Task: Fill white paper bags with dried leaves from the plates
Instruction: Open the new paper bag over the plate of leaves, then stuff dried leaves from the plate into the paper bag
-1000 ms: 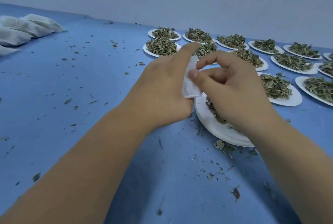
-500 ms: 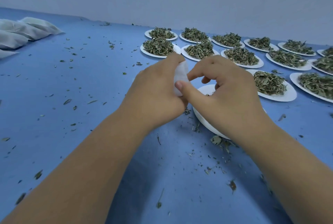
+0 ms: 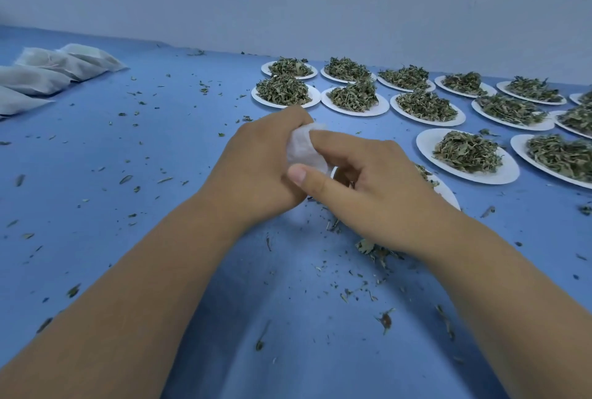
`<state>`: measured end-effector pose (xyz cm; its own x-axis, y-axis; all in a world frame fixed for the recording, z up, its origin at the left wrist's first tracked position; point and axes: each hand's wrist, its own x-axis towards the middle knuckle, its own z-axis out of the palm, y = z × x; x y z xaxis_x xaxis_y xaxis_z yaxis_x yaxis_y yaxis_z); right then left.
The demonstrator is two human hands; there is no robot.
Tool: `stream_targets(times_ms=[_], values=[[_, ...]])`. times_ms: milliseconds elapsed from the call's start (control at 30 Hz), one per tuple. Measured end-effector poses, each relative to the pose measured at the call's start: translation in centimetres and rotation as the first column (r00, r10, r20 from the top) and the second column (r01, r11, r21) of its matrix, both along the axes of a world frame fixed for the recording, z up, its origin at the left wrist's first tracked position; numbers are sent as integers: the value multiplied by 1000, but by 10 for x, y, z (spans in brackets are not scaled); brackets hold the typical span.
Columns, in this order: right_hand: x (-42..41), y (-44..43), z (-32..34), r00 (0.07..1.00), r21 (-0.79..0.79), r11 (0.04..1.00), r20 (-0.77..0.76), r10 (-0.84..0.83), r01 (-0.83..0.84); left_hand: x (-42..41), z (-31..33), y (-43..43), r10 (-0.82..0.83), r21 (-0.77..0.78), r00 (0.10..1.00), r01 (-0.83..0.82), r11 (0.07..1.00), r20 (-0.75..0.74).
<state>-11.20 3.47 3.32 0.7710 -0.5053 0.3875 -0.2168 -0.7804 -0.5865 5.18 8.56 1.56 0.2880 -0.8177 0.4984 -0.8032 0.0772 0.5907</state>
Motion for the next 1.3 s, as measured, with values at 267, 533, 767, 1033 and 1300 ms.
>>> stream_targets(times_ms=[267,533,767,1033,1300], values=[[-6,-1,6,997,-198,977,43,-67,74,-20,10,1,-146,-75,989,145,987,0],[-59,-60,36,977,-61,987,-144,-154,147,-19,35,-34,-83,222,973,34,974,216],[-79,-85,3,875,-130,991,-474,-97,39,-8,2,-31,-46,316,989,0,949,139],[-84,-87,-6,953,-106,991,-282,-110,83,-25,3,-32,-47,240,962,-20,971,268],[-73,-75,-9,983,-151,986,-157,-90,67,-26,1,-32,-32,248,962,-38,968,271]])
